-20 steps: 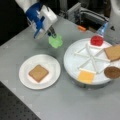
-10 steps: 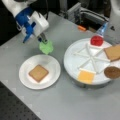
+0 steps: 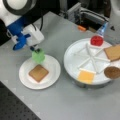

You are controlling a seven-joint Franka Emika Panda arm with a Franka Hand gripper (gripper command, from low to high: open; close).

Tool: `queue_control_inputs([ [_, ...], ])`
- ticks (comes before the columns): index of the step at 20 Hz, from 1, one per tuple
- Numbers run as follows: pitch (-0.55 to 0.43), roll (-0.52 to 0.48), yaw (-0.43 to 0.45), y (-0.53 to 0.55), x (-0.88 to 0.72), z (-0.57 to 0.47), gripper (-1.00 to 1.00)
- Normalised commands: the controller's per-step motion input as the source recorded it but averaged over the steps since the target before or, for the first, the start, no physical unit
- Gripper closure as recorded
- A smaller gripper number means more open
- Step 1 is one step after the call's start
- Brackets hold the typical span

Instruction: Ingredient selection for cheeseburger or sandwich

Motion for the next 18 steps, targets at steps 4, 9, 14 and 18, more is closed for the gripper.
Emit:
queue_control_inputs([
  [4, 0.167, -0.193, 0.210, -0.10, 0.40, -0.09, 1.00],
  [9, 0.131, -0.077, 0.231, -0.16, 0.37, -0.14, 1.00],
  [14, 0.107, 0.031, 0.284, -0.28, 0.35, -0.18, 1.00],
  [18, 0.072, 0.082, 0.282, -0.34, 0.39, -0.21, 1.00],
])
